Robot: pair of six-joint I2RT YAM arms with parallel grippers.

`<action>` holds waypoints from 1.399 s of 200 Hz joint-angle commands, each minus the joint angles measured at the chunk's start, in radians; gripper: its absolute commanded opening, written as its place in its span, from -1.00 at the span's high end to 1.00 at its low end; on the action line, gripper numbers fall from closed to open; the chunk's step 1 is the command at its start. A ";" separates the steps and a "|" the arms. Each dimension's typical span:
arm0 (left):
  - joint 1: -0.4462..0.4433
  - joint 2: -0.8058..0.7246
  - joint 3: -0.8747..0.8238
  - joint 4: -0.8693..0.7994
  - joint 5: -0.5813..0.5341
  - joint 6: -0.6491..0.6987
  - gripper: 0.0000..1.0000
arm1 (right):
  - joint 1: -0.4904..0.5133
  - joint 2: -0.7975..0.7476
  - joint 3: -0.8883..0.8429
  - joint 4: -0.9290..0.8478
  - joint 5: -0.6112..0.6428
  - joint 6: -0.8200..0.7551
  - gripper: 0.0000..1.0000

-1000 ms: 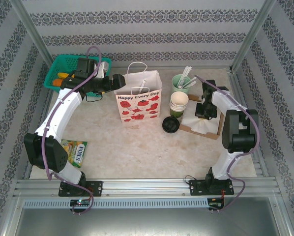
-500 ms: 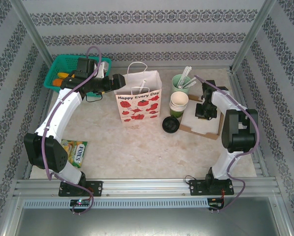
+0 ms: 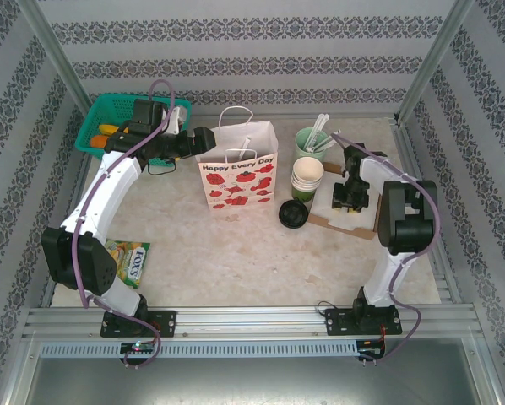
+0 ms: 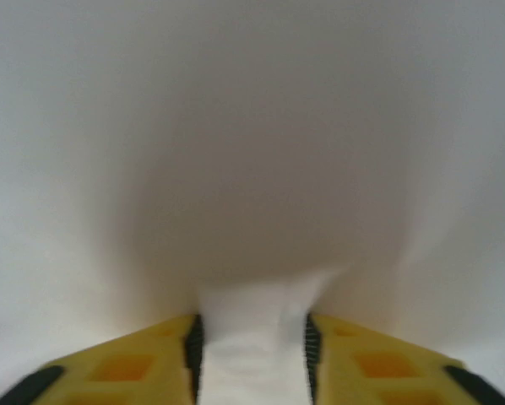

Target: Pack the takeout coffee

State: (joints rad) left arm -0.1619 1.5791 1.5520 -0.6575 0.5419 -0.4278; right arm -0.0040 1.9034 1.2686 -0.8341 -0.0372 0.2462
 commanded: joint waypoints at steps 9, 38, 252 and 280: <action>0.007 0.011 0.009 0.011 0.001 0.000 -0.99 | 0.018 0.014 -0.007 -0.003 0.014 0.011 0.69; 0.006 0.013 0.012 0.008 0.002 0.000 -0.99 | 0.016 -0.063 -0.015 -0.001 0.053 0.010 1.00; 0.006 0.018 0.024 0.003 0.006 0.005 -0.99 | -0.032 -0.219 0.064 -0.170 -0.179 -0.058 1.00; 0.006 0.023 0.021 0.013 0.014 -0.002 -0.99 | -0.019 -0.203 0.018 -0.167 -0.195 -0.069 1.00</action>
State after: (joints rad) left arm -0.1619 1.5894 1.5524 -0.6571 0.5423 -0.4278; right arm -0.0364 1.7100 1.3266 -0.9771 -0.1791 0.2008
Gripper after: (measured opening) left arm 0.996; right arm 0.063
